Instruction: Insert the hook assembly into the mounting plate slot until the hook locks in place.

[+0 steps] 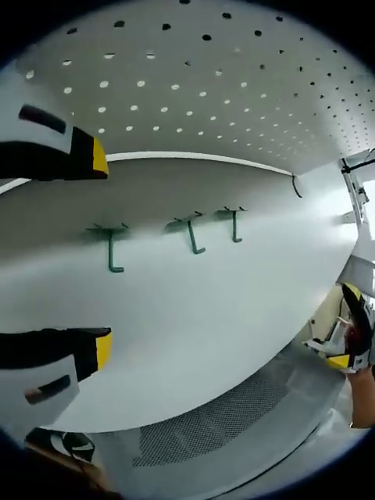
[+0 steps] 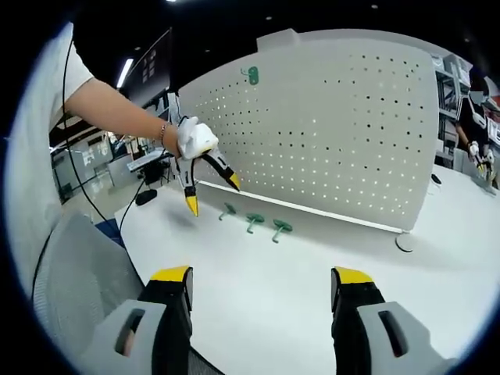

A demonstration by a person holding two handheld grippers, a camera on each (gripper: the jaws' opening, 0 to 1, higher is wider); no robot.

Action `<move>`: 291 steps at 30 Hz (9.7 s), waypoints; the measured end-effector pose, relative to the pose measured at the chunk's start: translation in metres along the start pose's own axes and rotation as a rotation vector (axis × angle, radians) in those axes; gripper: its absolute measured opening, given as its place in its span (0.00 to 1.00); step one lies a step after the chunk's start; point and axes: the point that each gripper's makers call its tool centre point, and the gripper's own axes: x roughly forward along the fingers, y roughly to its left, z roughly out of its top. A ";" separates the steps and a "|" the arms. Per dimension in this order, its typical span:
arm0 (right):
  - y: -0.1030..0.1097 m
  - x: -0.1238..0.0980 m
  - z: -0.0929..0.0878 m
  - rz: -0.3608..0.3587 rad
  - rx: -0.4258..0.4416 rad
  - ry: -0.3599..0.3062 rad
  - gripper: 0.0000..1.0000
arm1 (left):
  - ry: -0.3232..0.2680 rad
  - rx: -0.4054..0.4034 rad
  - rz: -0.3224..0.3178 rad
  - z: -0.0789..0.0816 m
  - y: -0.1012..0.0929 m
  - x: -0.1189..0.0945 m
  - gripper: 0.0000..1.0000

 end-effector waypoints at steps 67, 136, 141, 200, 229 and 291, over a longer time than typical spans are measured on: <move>-0.007 -0.004 0.002 -0.026 0.057 -0.028 0.67 | 0.049 -0.083 -0.027 -0.019 0.007 0.017 0.23; -0.007 -0.002 0.010 -0.024 0.055 -0.052 0.67 | -0.188 -0.233 0.262 0.006 0.034 -0.012 0.03; -0.006 -0.001 0.011 -0.022 0.053 -0.054 0.67 | -0.227 -0.273 0.297 0.008 0.036 -0.019 0.03; 0.003 0.000 0.030 -0.010 0.037 -0.110 0.68 | -0.648 -0.550 0.618 0.055 0.017 -0.115 0.02; 0.015 -0.001 0.031 0.016 0.036 -0.132 0.67 | -0.887 -0.599 0.748 0.092 -0.019 -0.177 0.02; 0.060 -0.004 0.138 0.161 -0.026 -0.453 0.60 | -1.013 -0.596 0.831 0.120 -0.036 -0.220 0.03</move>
